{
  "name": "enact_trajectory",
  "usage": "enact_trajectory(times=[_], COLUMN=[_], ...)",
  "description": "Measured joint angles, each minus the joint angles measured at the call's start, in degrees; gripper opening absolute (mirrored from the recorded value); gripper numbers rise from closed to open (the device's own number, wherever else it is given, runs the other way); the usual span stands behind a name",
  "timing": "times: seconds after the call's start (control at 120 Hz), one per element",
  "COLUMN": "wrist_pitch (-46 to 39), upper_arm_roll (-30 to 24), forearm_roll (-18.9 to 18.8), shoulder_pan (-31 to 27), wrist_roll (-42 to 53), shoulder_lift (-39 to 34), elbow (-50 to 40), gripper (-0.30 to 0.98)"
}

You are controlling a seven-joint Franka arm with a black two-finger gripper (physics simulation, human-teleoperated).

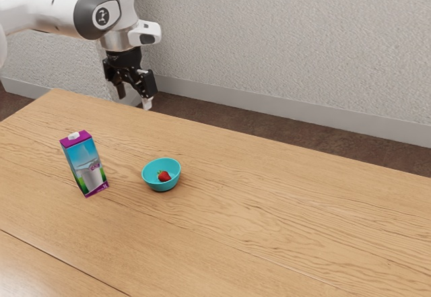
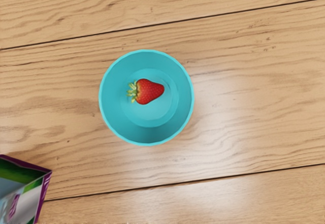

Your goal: Take strawberry from the bowl

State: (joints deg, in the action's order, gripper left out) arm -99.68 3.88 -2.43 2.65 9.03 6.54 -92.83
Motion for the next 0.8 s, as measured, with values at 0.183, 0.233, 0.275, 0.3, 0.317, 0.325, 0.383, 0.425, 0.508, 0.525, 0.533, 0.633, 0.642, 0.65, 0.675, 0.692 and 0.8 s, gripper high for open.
enact_trajectory(times=[0.183, 0.233, 0.275, 0.3, 0.317, 0.325, 0.383, 0.425, 0.508, 0.525, 0.533, 0.633, 0.642, 0.65, 0.675, 0.692, 0.8], wrist_pitch=[0.22, 0.25, 0.27, 0.25, 0.2, 0.16, -0.81, -2.54, -5.86, -6.35, -6.58, -8.7, -8.83, -8.96, -9.31, -9.53, -10.56], upper_arm_roll=[0.03, 0.05, 0.06, 0.06, 0.06, 0.06, 0.07, 0.07, 0.07, 0.08, 0.06, 0.01, 0.0, 0.0, -0.01, 0.01, 0.07], forearm_roll=[-0.06, -0.08, -0.13, -0.27, -0.43, -0.52, -1.39, -2.01, -2.57, -2.63, -2.67, -2.85, -2.85, -2.85, -2.85, -2.85, -3.34], shoulder_pan=[0.05, -0.01, -0.09, -0.2, -0.32, -0.39, -1.14, -1.64, -1.9, -1.84, -1.79, -1.25, -1.24, -1.24, -1.3, -1.37, -1.45], wrist_roll=[-1.19, -1.29, -0.4, 0.73, 1.64, 2.15, 6.44, 10.18, 17.22, 18.44, 19.04, 25.59, 26.09, 26.58, 28.01, 28.94, 34.74], shoulder_lift=[0.13, 0.21, 0.21, 0.22, 0.23, 0.23, 0.24, 0.25, 0.48, 0.62, 0.69, 1.33, 1.36, 1.42, 1.66, 1.94, 2.84], elbow=[-0.09, -0.26, -0.4, -0.68, -1.0, -1.2, -3.1, -5.46, -7.9, -8.1, -8.19, -8.62, -8.64, -8.64, -8.67, -8.67, -9.2], gripper=[0.69, 0.69, 0.69, 0.69, 0.69, 0.69, 0.69, 0.69, 0.69, 0.69, 0.69, 0.69, 0.69, 0.69, 0.69, 0.69, 0.69])
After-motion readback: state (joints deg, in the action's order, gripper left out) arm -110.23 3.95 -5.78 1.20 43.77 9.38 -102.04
